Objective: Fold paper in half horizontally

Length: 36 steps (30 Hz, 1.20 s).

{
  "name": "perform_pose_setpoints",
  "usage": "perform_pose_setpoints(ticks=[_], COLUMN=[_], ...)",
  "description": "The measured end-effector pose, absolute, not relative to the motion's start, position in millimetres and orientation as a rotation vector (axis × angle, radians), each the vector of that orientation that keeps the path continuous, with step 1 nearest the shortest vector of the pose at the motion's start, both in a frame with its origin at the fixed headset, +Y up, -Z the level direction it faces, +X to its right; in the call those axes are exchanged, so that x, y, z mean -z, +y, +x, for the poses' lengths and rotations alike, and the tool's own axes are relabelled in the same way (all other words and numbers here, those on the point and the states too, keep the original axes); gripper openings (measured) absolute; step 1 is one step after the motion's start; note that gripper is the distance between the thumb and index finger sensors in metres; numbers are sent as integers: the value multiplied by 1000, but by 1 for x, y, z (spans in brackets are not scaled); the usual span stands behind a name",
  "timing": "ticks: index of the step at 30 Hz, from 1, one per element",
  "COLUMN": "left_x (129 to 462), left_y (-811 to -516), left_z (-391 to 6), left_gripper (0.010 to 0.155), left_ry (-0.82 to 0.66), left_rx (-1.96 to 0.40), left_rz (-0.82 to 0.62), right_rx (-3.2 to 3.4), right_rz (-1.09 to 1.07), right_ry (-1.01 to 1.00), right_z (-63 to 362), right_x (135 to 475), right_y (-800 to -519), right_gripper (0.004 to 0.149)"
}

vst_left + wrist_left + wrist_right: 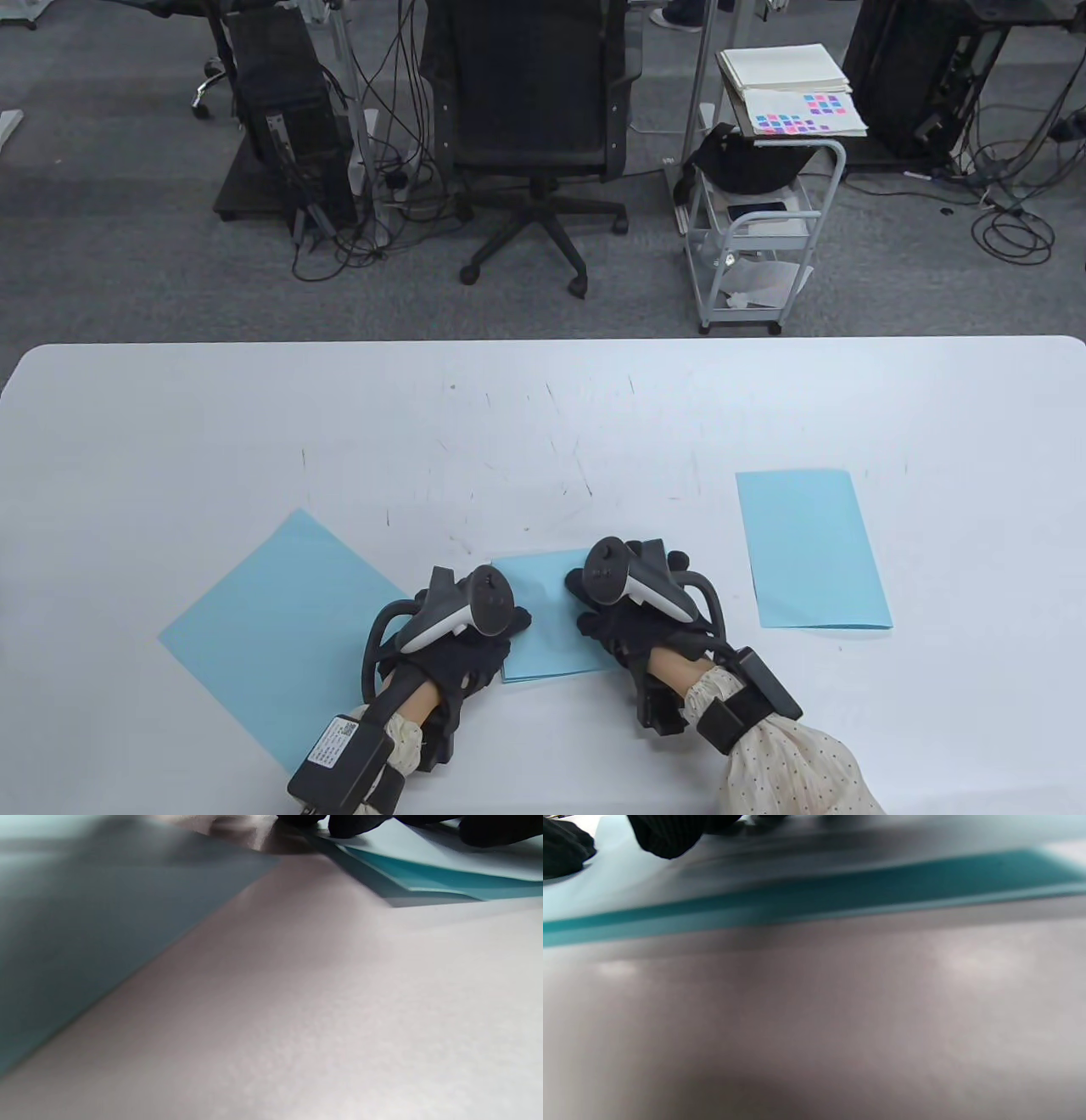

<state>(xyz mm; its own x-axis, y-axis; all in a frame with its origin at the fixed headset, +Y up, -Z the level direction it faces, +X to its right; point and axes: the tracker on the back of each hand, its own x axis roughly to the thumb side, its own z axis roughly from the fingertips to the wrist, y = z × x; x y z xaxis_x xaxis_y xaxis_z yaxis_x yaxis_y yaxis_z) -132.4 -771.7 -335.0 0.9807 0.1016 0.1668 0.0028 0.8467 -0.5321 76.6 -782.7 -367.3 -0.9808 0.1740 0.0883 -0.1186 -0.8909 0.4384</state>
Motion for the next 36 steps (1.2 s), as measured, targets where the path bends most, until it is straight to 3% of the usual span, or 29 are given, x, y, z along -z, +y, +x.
perform_pose_setpoints(ticks=[3, 18, 36], left_x=[333, 325, 324], left_y=[-771, -776, -778], left_z=[-130, -113, -114], left_gripper=[62, 72, 63], left_ry=[-207, -182, -181], left_rx=[-15, 202, 213], left_rz=[-556, -447, -471], right_rx=[-2913, -2978, -2920], right_rz=[192, 151, 22], right_ry=[659, 660, 680], right_z=[77, 71, 88], right_x=[366, 358, 372], right_y=[-785, -782, -780], right_gripper=[60, 62, 56])
